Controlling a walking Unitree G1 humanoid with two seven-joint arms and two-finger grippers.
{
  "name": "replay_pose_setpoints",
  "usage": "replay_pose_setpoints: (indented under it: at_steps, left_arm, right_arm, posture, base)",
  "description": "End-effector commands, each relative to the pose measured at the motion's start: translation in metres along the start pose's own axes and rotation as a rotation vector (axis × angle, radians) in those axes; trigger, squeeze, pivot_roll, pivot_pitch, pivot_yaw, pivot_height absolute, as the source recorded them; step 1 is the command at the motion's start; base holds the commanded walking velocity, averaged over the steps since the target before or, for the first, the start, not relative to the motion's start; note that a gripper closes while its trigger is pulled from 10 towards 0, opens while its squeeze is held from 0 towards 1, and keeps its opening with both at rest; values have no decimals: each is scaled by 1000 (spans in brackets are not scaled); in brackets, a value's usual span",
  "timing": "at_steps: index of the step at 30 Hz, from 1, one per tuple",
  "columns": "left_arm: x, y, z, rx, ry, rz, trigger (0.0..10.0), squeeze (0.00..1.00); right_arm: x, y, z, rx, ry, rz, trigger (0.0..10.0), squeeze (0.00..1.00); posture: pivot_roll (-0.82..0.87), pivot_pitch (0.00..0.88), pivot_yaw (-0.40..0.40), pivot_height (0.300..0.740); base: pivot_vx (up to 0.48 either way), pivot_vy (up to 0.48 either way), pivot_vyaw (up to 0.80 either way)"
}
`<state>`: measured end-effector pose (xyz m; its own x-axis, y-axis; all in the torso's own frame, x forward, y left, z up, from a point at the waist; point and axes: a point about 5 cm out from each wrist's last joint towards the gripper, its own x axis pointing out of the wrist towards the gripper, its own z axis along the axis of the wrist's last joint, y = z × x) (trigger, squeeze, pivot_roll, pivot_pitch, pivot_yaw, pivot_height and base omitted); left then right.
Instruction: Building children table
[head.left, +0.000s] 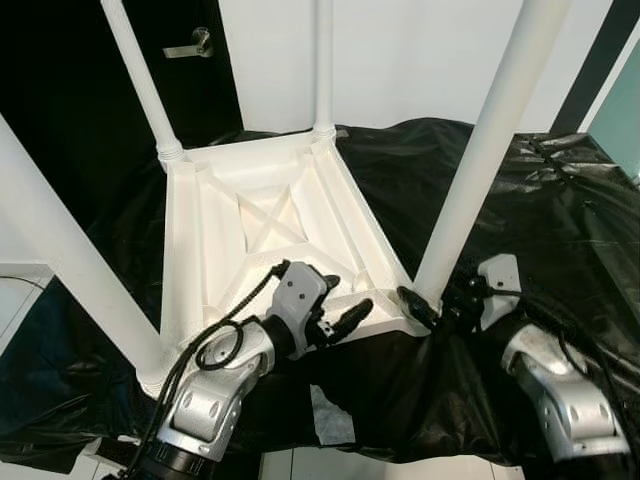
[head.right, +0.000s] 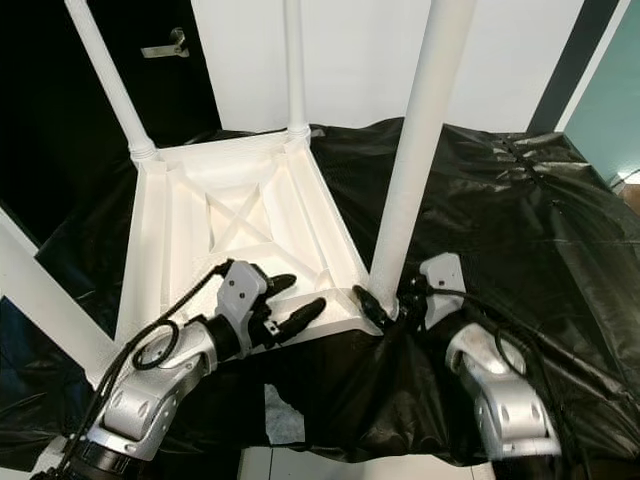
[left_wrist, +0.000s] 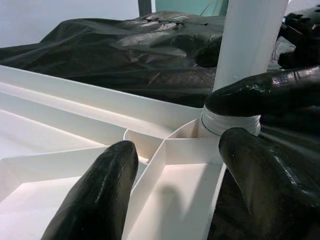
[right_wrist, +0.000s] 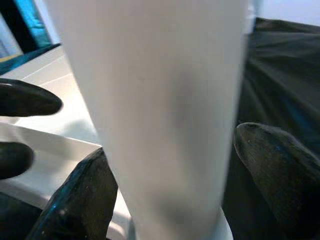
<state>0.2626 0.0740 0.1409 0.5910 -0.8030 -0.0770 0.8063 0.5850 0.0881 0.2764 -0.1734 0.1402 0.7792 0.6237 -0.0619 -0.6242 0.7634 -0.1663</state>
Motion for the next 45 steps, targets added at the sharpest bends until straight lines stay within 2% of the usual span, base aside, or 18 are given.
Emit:
replay_pose_setpoints:
  at_steps: [1, 2, 3, 4, 5, 6, 7, 11, 20, 21, 22, 28, 30, 31, 33, 38, 40, 45]
  left_arm:
    - [0, 3, 0, 9, 1, 15, 10000, 0]
    - [0, 3, 0, 9, 1, 15, 10000, 0]
    - [0, 4, 0, 13, -2, 23, 10000, 0]
    - [0, 4, 0, 13, -2, 23, 10000, 0]
    - [0, 5, 0, 13, -3, 26, 10000, 0]
    - [0, 5, 0, 13, -3, 26, 10000, 0]
    - [-1, 5, 0, 13, -4, 29, 10000, 0]
    - [-3, 5, 0, 10, -5, 42, 10000, 0]
    - [-5, 5, -1, 7, -2, 45, 10000, 0]
    - [-5, 4, -1, 7, -1, 42, 10000, 0]
    - [-5, 4, -1, 7, 0, 39, 10000, 0]
    - [-6, 3, -2, 8, 8, 27, 10000, 0]
    - [-7, 3, -3, 6, 13, 16, 10000, 0]
    - [-7, 3, -3, 6, 13, 16, 10000, 0]
    - [-7, 2, -2, 8, 15, 11, 10000, 0]
    - [-7, 2, -2, 8, 17, 8, 10000, 0]
    - [-7, 2, -2, 6, 17, 5, 10000, 0]
    - [-6, 1, -2, 3, 15, 3, 10000, 0]
  right_arm:
    - [7, 4, -4, -12, 19, 91, 7098, 0]
    - [7, 4, -4, -12, 19, 91, 7098, 0]
    - [12, 4, -4, -31, 31, 157, 3176, 0]
    - [12, 4, -4, -31, 31, 157, 3176, 0]
    - [13, 4, -4, -37, 33, 168, 1412, 0]
    - [13, 4, -4, -37, 33, 168, 1412, 0]
    - [13, 4, -5, -41, 38, 178, 0, 0]
    - [11, 4, -8, -32, 44, 200, 0, 0]
    - [5, 5, -15, -11, 62, 151, 0, 0]
    - [5, 5, -18, -10, 73, 112, 4353, 0]
    - [4, 4, -20, -8, 80, 64, 10000, 0]
    - [4, 4, -22, 3, 88, -96, 10000, 0]
    - [5, 9, -22, 18, 85, -216, 10000, 0]
    - [5, 9, -22, 18, 85, -216, 10000, 0]
    - [6, 14, -24, 28, 101, -321, 10000, 0]
    - [7, 18, -25, 42, 109, -432, 10000, 0]
    - [6, 24, -26, 91, 109, -657, 10000, 0]
    - [11, 30, -22, 134, 79, -688, 10000, 0]
  posture:
    - [-41, 0, -10, 740]
    - [-41, 0, -10, 740]
    - [-34, 0, -16, 740]
    - [-34, 0, -16, 740]
    - [-29, 0, -20, 740]
    - [-29, 0, -20, 740]
    - [-26, 0, -23, 740]
    - [-17, 0, -29, 740]
    - [-20, 0, -25, 740]
    - [-23, 0, -20, 740]
    - [-25, 0, -17, 740]
    - [-32, 0, -2, 740]
    - [-35, 0, 9, 740]
    - [-35, 0, 9, 740]
    - [-34, 0, 8, 740]
    - [-35, 0, 10, 740]
    - [-35, 0, 8, 740]
    - [-40, 0, 12, 740]
  base:
    - [0, 0, 0]
    - [0, 0, 0]
    - [0, 0, 0]
    - [0, 0, 0]
    - [0, 0, 0]
    - [0, 0, 0]
    - [0, 0, 0]
    - [0, 0, 0]
    - [0, 0, 0]
    - [0, 0, 0]
    - [0, 0, 0]
    - [0, 0, 0]
    - [0, 0, 0]
    - [0, 0, 0]
    - [0, 0, 0]
    - [0, 0, 0]
    - [0, 0, 0]
    - [0, 0, 0]
